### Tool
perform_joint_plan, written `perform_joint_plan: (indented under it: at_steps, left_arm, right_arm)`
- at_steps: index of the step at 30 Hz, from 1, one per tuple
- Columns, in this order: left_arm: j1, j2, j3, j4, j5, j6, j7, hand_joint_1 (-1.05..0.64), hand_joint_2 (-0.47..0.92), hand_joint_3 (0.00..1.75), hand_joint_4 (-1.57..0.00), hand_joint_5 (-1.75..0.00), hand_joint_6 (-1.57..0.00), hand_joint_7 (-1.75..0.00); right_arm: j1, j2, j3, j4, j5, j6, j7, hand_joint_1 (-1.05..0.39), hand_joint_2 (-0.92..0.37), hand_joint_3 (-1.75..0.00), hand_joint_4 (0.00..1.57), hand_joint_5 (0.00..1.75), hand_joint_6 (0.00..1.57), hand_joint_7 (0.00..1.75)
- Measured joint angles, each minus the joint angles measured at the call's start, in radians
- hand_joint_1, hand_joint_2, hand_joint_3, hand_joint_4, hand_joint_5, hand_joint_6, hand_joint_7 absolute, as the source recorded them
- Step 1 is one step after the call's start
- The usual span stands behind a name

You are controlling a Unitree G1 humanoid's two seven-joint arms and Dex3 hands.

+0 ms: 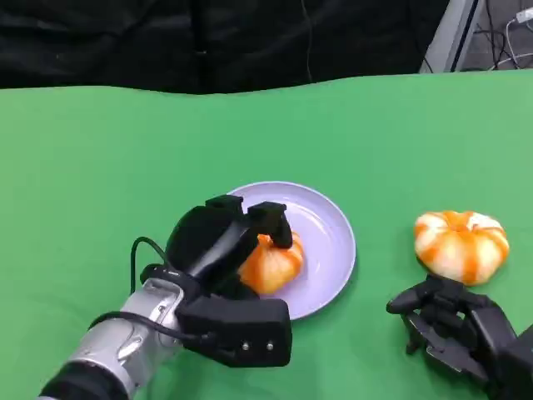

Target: Grasp the bread from the table and place it into the plate.

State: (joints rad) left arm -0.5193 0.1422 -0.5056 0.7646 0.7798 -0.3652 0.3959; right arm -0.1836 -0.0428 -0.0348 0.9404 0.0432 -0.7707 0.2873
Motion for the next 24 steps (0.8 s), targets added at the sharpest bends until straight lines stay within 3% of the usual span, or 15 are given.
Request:
perform_joint_plan:
  at_steps: [1,3,4,5,7,9,11,13,17,20,24]
  left_arm:
    - [-0.003,0.0,0.0,0.003,-0.002,-0.002,0.0,-0.13,0.91,0.02,-0.63,-1.45,-0.92,-0.48]
    - [-0.005,0.0,0.0,0.005,-0.004,-0.005,0.0,-0.17,0.92,0.03,-0.64,-1.37,-1.0,-0.25]
    - [-0.005,0.0,0.0,0.006,-0.004,-0.005,0.0,-0.31,0.92,0.08,-0.74,-0.85,-0.92,-0.12]
    - [-0.006,0.001,-0.003,0.006,-0.003,-0.003,-0.004,-0.36,0.92,0.11,-0.84,-0.54,-0.9,-0.06]
    - [-0.009,0.009,-0.013,0.002,0.007,0.008,-0.026,-0.52,0.92,0.16,-0.83,-0.17,-0.77,-0.01]
    - [-0.011,0.018,-0.015,-0.009,0.009,0.022,-0.045,-0.56,0.92,0.17,-0.83,-0.09,-0.74,0.0]
    - [-0.012,0.023,-0.015,-0.026,0.009,0.033,-0.06,-0.74,0.92,0.3,-0.72,-0.02,-0.62,0.0]
    - [-0.011,0.025,-0.015,-0.048,0.008,0.047,-0.077,-0.81,0.92,0.38,-0.67,0.0,-0.56,0.0]
    - [-0.009,0.034,-0.014,-0.098,0.002,0.067,-0.12,-0.88,0.92,0.48,-0.58,0.0,-0.49,0.0]
    - [0.002,0.044,-0.009,-0.142,-0.012,0.081,-0.167,-0.95,0.92,0.59,-0.3,0.0,-0.35,0.0]
    - [0.035,0.062,0.004,-0.223,-0.042,0.113,-0.252,-0.98,0.92,0.64,-0.22,0.0,-0.31,0.0]
  right_arm:
    - [0.001,0.0,0.0,-0.001,0.0,0.0,-0.001,-0.26,-0.92,-0.47,0.68,1.75,0.76,1.01]
    - [0.001,0.0,0.002,-0.002,0.0,0.0,-0.003,-0.26,-0.92,-0.48,0.68,1.75,0.76,1.01]
    - [0.002,0.0,0.003,-0.002,0.0,-0.001,-0.004,-0.26,-0.92,-0.48,0.68,1.75,0.76,1.01]
    - [0.002,0.0,0.003,-0.002,0.0,-0.001,-0.005,-0.26,-0.92,-0.48,0.68,1.75,0.76,1.01]
    - [0.002,0.0,0.004,-0.003,0.0,0.0,-0.005,-0.26,-0.92,-0.48,0.69,1.75,0.76,1.01]
    - [0.002,0.0,0.004,-0.002,0.001,0.0,-0.004,-0.26,-0.92,-0.48,0.69,1.75,0.76,1.01]
    - [0.002,0.0,0.004,-0.002,0.003,0.0,-0.002,-0.24,-0.92,-0.49,0.68,1.75,0.76,1.01]
    - [0.002,0.0,0.004,-0.002,0.01,0.002,0.007,-0.23,-0.92,-0.5,0.67,1.75,0.76,1.0]
    - [0.001,0.0,0.003,-0.002,0.014,0.003,0.017,-0.23,-0.92,-0.49,0.65,1.74,0.76,1.0]
    - [0.001,0.0,0.004,-0.002,0.014,0.003,0.018,-0.24,-0.92,-0.49,0.65,1.74,0.76,1.0]
    - [0.0,0.0,0.004,-0.002,0.014,0.004,0.018,-0.25,-0.92,-0.47,0.64,1.74,0.76,1.0]
